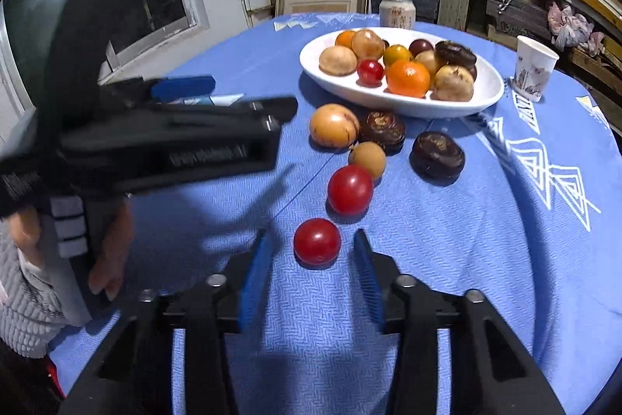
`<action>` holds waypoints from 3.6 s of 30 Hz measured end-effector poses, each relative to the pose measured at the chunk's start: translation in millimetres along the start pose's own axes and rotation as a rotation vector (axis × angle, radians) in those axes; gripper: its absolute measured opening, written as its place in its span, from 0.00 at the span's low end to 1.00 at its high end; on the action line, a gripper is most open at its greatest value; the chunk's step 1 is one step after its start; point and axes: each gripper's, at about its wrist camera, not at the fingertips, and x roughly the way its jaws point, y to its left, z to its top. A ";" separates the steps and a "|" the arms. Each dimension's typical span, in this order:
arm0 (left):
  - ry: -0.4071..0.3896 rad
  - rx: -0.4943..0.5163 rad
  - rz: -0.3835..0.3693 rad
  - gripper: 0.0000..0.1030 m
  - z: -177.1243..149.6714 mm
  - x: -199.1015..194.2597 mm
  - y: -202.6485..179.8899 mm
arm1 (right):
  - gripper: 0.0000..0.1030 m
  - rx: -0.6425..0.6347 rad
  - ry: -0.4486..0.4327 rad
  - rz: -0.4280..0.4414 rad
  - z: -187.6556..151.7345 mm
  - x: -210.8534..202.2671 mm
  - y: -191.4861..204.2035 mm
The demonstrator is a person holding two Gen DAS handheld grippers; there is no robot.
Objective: Organize fruits
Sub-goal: 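Withdraw both tools to the pile toward two red tomatoes, then grasp a red tomato with the left tool while the right tool grasps another red tomato, then carry both red tomatoes onto the white plate and open both tools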
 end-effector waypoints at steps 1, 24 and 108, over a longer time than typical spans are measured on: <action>-0.004 0.000 -0.003 0.84 -0.3 -1.3 0.4 | 0.38 -0.002 0.008 -0.004 -0.2 2.5 0.8; 0.060 0.220 -0.240 0.27 -20.7 8.3 -77.3 | 0.25 0.267 -0.157 -0.132 2.1 -51.3 -87.2; 0.075 0.015 -0.117 0.29 71.7 92.5 -13.1 | 0.29 0.121 -0.028 -0.122 117.0 52.8 -74.1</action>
